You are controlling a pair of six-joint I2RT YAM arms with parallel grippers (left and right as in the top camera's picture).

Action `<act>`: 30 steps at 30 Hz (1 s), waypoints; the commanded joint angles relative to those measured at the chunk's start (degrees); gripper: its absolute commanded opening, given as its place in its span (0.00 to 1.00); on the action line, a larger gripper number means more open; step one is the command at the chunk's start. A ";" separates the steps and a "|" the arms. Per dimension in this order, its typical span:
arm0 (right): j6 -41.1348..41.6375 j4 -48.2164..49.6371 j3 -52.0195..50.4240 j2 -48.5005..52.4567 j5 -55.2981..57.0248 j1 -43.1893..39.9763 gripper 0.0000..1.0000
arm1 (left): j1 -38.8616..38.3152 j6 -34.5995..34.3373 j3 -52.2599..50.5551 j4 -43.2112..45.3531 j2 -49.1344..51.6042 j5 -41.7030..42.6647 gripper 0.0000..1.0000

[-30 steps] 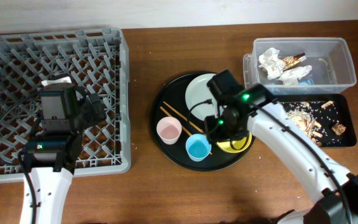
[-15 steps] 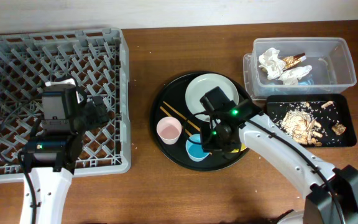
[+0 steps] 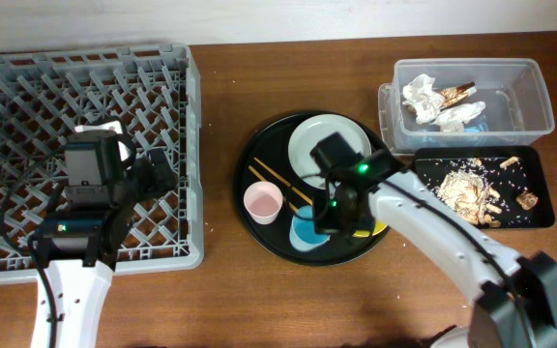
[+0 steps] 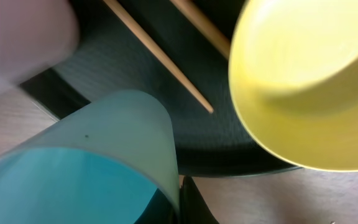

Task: Sort waste into correct bins and load items into the dishwasher rack
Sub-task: 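Lift the blue cup and hand it to the left gripper, then place the blue cup upside down in the dish rack with left gripper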

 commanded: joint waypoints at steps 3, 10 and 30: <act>-5.66 -1.55 8.24 -14.43 -3.78 -10.84 0.04 | 0.17 -4.63 0.48 2.54 0.22 16.76 0.99; -16.13 11.69 8.20 -17.38 -34.45 -20.41 0.04 | 1.60 -10.10 0.48 16.57 1.27 48.65 0.99; -4.90 48.63 8.20 1.55 -58.97 -13.18 0.04 | 0.28 -41.90 0.46 49.33 21.31 94.73 0.99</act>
